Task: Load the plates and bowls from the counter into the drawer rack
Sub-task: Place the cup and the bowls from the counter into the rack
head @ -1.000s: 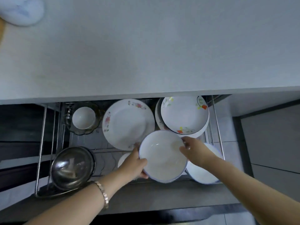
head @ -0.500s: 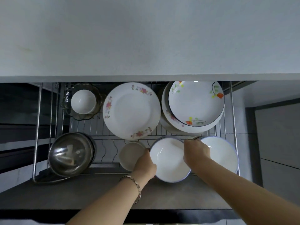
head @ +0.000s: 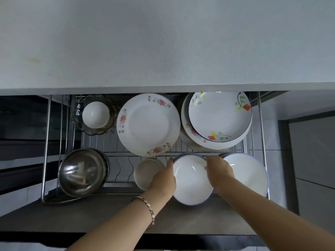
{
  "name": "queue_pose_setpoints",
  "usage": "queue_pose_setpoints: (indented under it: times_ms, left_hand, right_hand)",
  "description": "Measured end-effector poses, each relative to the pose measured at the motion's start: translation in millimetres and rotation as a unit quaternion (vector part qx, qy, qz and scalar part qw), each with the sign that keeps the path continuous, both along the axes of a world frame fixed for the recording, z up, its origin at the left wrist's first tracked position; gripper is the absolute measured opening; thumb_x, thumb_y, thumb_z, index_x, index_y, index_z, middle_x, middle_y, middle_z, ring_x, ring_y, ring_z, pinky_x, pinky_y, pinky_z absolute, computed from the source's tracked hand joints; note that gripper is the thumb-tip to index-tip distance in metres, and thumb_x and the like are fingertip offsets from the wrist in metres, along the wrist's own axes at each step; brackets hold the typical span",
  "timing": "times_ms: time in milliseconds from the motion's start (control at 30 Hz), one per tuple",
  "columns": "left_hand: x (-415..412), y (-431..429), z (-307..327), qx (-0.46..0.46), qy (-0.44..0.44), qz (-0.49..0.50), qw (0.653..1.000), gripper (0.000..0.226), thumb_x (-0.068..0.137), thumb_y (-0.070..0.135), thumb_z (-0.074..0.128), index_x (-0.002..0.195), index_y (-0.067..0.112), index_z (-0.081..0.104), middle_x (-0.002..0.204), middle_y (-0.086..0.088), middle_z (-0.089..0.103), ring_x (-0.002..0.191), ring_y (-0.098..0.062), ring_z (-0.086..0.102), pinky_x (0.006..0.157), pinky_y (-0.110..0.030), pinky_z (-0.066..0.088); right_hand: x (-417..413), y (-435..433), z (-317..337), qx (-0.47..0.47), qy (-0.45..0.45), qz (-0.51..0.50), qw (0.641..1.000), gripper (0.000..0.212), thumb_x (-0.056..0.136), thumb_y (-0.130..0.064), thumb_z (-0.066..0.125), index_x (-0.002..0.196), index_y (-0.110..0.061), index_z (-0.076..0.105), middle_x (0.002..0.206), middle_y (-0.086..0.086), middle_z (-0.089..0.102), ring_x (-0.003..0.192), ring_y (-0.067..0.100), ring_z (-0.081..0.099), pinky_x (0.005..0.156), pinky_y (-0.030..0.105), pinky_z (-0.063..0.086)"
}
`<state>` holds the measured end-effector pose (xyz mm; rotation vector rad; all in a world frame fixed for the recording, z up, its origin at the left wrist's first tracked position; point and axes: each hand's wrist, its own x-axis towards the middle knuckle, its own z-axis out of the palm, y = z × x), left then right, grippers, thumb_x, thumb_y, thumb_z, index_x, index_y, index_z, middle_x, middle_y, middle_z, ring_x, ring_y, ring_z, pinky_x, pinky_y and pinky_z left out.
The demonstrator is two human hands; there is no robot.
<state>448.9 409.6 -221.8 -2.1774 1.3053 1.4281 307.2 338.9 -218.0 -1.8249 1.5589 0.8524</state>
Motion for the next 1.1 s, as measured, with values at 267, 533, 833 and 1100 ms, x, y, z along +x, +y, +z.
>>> queue_pose_setpoints:
  times_ms: [267, 533, 833, 1100]
  left_hand:
    - [11.7, -6.8, 7.5, 0.043, 0.059, -0.014, 0.997, 0.061, 0.100, 0.014, 0.034, 0.151, 0.021, 0.001, 0.108, -0.015, 0.062, 0.095, -0.024, 0.063, 0.070, -0.027, 0.043]
    - [63.8, -21.9, 54.1, -0.081, 0.025, 0.028, 0.996, 0.041, 0.098, 0.027, 0.039, 0.138, 0.017, 0.037, 0.118, -0.006, 0.063, 0.097, -0.020, 0.063, 0.078, -0.032, 0.051]
    - [245.5, -110.8, 178.0, -0.297, -0.084, 0.149, 0.939, 0.025, 0.095, 0.021, 0.044, 0.114, 0.018, 0.060, 0.111, -0.001, 0.066, 0.086, -0.013, 0.056, 0.071, -0.024, 0.042]
    - [382.3, -187.0, 195.9, -0.303, -0.133, 0.224, 0.917, 0.029, 0.089, 0.015, 0.042, 0.112, 0.017, 0.060, 0.120, -0.007, 0.064, 0.108, -0.028, 0.059, 0.084, -0.028, 0.045]
  right_hand:
    - [4.9, 3.5, 4.5, -0.005, 0.023, 0.056, 0.998, 0.031, 0.091, -0.008, 0.054, 0.122, -0.007, 0.057, 0.117, 0.009, 0.063, 0.106, 0.023, 0.064, 0.088, 0.027, 0.051]
    - [44.4, -23.9, 57.5, -0.049, 0.000, 0.137, 0.989, 0.029, 0.091, -0.013, 0.045, 0.119, -0.013, 0.054, 0.119, 0.006, 0.058, 0.110, 0.024, 0.060, 0.087, 0.032, 0.048]
    - [203.6, -123.4, 187.5, -0.092, -0.216, 0.025, 0.972, 0.030, 0.090, -0.025, 0.045, 0.111, -0.014, 0.065, 0.116, 0.006, 0.066, 0.106, 0.025, 0.061, 0.088, 0.029, 0.048]
    - [407.8, -224.4, 223.2, 0.056, -0.401, -0.352, 0.844, 0.055, 0.088, -0.046, 0.052, 0.121, -0.003, 0.050, 0.098, 0.016, 0.060, 0.064, 0.026, 0.063, 0.072, 0.036, 0.056]
